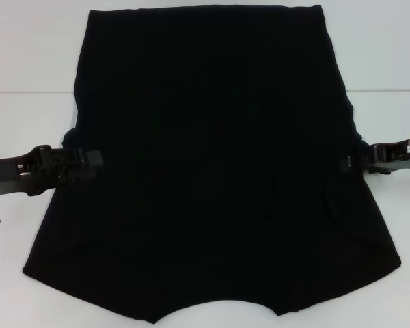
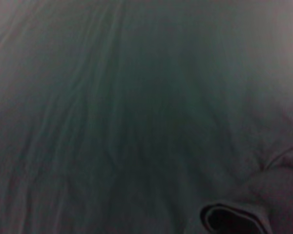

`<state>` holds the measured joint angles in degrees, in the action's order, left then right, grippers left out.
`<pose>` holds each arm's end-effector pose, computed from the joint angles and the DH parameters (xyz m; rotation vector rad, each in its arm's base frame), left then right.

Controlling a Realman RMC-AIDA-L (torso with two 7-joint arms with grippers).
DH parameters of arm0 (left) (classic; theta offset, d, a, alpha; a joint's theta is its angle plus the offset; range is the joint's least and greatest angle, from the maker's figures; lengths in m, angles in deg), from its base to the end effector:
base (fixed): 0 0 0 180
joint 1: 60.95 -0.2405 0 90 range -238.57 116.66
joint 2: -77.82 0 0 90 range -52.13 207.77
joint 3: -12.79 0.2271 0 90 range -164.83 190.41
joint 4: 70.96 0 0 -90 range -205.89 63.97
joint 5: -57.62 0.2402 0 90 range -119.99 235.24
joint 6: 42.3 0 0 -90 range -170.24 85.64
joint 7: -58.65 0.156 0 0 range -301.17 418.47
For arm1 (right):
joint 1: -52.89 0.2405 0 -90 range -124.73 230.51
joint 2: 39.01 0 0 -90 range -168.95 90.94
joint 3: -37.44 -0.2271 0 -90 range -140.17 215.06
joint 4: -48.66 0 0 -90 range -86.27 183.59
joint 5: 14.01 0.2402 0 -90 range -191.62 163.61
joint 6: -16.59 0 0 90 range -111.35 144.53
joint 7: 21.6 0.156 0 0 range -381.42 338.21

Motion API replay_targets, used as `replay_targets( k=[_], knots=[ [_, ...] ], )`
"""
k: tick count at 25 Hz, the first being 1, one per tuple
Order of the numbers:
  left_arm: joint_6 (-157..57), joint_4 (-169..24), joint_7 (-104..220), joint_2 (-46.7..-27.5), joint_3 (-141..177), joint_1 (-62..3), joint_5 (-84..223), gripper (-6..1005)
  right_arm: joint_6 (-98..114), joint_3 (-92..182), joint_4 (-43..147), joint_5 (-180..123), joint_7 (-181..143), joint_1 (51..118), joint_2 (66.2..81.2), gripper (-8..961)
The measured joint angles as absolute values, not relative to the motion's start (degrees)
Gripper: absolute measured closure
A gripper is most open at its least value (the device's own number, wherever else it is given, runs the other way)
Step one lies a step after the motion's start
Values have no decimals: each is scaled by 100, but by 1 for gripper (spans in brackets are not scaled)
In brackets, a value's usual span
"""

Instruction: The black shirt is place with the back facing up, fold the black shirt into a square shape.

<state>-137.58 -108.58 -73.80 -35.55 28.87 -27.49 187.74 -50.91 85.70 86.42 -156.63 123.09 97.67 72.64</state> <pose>-0.2936 0.3503 0.0767 -2.1377 -1.9016 -0.8776 0.2617 0.4396 0.0403 -2.1492 1.5487 0.0538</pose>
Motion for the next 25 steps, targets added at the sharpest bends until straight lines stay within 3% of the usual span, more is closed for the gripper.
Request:
replay_targets(
  k=[16,21,25],
  knots=[
    [-13706,-10772,-7346,-3576,2870,-2759,18578,617,-2653,8631,8490,-15569,10775,10177,7983,234],
    [-13697,-10711,-7327,-3574,2870,-2759,18539,618,-2614,8613,8483,-15550,10502,10318,8013,234],
    [-13736,-10701,-7322,-3576,2869,-2799,18538,618,-3660,8560,8968,-15603,11174,10195,7888,234]
  ],
)
